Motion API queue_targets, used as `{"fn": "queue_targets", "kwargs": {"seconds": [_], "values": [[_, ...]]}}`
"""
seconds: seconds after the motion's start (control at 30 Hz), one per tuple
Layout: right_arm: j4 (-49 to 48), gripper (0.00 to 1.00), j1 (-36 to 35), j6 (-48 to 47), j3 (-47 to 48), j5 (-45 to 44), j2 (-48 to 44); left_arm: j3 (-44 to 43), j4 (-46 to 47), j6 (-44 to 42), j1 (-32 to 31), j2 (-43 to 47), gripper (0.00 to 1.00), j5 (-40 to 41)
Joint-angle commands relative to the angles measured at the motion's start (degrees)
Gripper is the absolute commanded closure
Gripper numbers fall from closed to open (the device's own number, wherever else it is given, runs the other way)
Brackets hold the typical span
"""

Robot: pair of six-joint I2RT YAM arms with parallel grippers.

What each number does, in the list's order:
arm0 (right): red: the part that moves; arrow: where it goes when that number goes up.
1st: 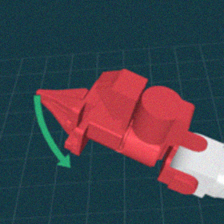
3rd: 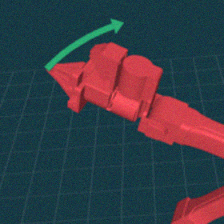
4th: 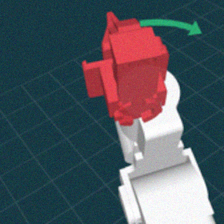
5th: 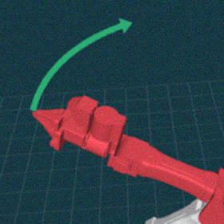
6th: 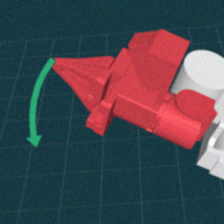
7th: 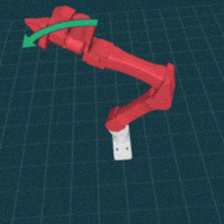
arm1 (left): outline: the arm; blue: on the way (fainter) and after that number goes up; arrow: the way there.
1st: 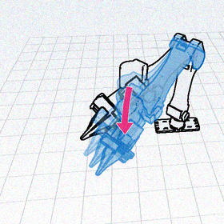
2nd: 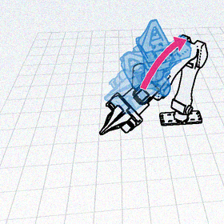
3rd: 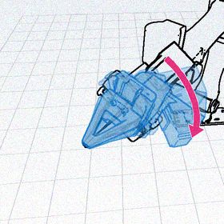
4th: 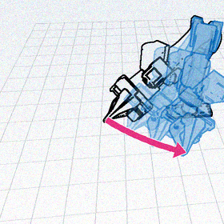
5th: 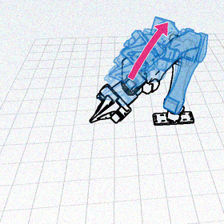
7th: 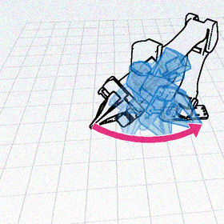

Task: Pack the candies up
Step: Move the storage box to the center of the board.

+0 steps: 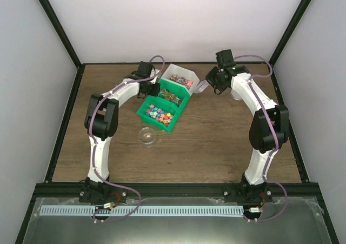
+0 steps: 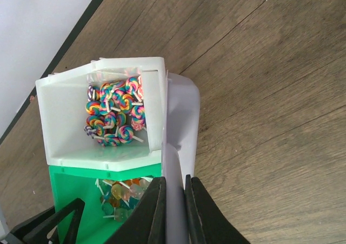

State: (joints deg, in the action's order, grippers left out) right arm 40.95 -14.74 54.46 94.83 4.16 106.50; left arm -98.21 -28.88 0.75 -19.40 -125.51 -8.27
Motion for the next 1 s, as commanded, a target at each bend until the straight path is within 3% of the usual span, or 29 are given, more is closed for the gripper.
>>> {"fn": "queue_targets", "kwargs": {"seconds": [0.0,0.27,0.97], "values": [[-0.3,0.99,0.2,-0.7,-0.2,-1.0,-1.3,2.3,-3.5,0.5,-2.5,-0.9,0.75,-2.7],[-2.2,0.99,0.3,-3.3,0.1,-3.1,-3.9,2.5,-3.8,0.1,-3.3,-0.8,0.96,-3.9],[-0.7,0.99,0.2,-10.2,-2.8,1.8,-2.5,4.1,-4.2,0.1,-5.5,-0.3,0.96,-6.8]]}}
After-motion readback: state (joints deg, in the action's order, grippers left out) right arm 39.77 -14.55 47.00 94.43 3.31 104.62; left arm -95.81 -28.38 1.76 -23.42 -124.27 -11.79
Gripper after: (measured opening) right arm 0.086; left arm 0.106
